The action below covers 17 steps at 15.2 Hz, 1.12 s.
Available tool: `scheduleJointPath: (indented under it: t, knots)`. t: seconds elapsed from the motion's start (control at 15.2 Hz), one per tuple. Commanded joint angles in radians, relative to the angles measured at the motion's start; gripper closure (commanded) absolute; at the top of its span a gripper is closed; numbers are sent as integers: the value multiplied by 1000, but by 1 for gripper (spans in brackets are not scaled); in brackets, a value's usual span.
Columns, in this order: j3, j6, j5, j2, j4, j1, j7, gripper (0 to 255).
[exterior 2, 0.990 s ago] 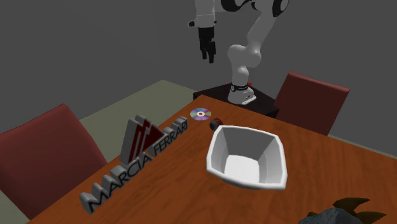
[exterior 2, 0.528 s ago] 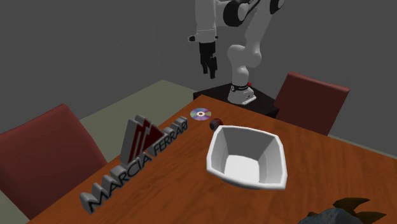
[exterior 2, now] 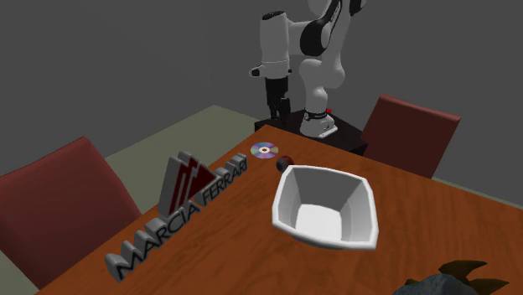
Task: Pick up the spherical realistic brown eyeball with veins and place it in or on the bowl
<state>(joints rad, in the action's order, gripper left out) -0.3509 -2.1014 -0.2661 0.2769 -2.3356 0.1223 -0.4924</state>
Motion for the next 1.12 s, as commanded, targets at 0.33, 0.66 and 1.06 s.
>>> scheduleJointPath:
  t: [0.33,0.66,1.06]
  knots:
    - [-86,-152,74,-257,132,25,-139,0]
    - [-104,-221,139,-387,196,52,-213,0]
    - [-103,-291,165,-441,178,64,-231,0]
